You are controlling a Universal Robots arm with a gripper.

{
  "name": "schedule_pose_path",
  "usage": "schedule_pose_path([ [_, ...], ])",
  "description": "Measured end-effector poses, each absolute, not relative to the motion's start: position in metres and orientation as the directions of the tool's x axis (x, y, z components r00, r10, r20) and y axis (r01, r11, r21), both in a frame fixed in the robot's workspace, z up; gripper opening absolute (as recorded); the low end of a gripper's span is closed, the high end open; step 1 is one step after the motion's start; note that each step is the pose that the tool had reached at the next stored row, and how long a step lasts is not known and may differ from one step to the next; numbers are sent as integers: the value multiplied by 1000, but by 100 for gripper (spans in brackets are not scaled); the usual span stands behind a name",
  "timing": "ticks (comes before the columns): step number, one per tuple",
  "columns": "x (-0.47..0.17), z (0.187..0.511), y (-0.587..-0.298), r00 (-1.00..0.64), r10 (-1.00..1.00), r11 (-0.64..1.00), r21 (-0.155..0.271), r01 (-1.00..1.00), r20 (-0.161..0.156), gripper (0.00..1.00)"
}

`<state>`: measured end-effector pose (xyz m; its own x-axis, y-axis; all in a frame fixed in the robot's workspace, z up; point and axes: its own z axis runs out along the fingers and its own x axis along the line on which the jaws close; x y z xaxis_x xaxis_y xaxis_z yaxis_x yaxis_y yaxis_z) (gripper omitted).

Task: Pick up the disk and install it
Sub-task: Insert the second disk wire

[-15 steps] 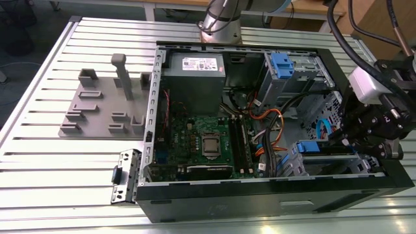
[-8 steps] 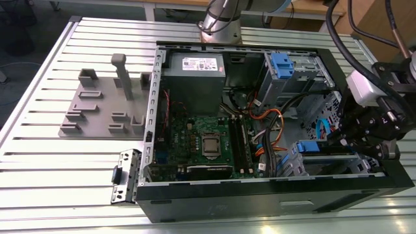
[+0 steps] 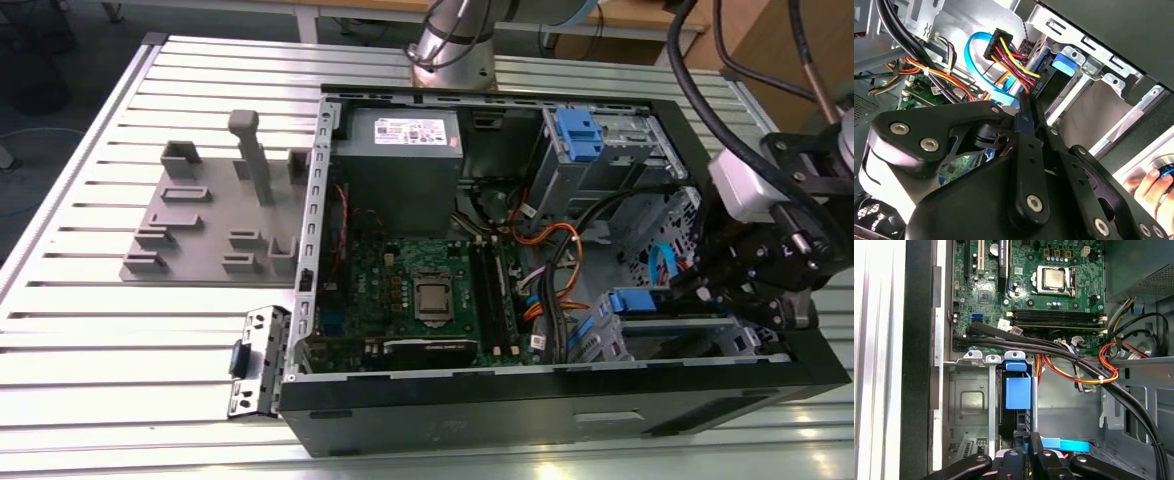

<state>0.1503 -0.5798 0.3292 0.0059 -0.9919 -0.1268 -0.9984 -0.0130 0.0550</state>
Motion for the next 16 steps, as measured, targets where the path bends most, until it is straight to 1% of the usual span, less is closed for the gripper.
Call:
schedule_pose_path([
  [11, 150, 327, -581, 6, -992, -13, 55, -998, -128, 17],
  [12, 150, 327, -581, 6, -992, -13, 55, -998, -128, 24],
  [16, 150, 334, -581, 6, -992, -13, 55, -998, -127, 24],
])
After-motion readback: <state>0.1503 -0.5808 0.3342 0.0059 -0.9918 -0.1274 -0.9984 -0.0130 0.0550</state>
